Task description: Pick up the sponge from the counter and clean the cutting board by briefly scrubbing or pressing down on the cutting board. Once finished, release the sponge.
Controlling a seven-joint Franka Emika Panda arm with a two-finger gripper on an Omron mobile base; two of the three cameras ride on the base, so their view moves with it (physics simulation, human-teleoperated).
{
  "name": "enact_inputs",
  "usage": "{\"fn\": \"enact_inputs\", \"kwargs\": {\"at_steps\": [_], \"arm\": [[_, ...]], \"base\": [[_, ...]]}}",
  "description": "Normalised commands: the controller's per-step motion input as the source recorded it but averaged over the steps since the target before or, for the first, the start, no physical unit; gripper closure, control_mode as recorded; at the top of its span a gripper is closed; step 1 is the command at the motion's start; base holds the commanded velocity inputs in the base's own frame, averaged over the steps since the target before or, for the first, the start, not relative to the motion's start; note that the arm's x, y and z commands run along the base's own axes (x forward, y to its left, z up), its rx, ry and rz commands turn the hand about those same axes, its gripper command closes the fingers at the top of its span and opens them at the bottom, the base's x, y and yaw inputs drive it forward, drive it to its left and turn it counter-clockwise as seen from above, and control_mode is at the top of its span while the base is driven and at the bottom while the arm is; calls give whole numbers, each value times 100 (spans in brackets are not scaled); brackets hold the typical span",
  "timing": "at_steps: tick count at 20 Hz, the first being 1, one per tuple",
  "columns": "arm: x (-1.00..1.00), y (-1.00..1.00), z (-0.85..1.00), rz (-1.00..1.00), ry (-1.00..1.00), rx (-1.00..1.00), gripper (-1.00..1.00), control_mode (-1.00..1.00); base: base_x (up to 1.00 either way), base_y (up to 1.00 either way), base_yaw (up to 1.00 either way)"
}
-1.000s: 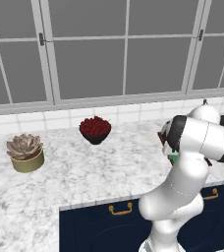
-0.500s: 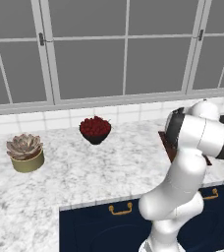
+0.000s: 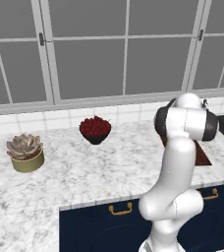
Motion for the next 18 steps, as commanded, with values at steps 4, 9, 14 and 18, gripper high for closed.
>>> {"fn": "enact_inputs", "kwargs": {"at_steps": [4, 9, 14, 18], "arm": [[43, 0, 0, -2, -28, -6, 100, -100], [33, 0, -6, -7, -24, -8, 100, -100], [29, 0, -28, -9, -13, -8, 100, -100], [6, 0, -33, -7, -13, -6, 100, -100]], "base": [[0, 0, 0], [0, 0, 0], [0, 0, 0], [0, 0, 0]]}}
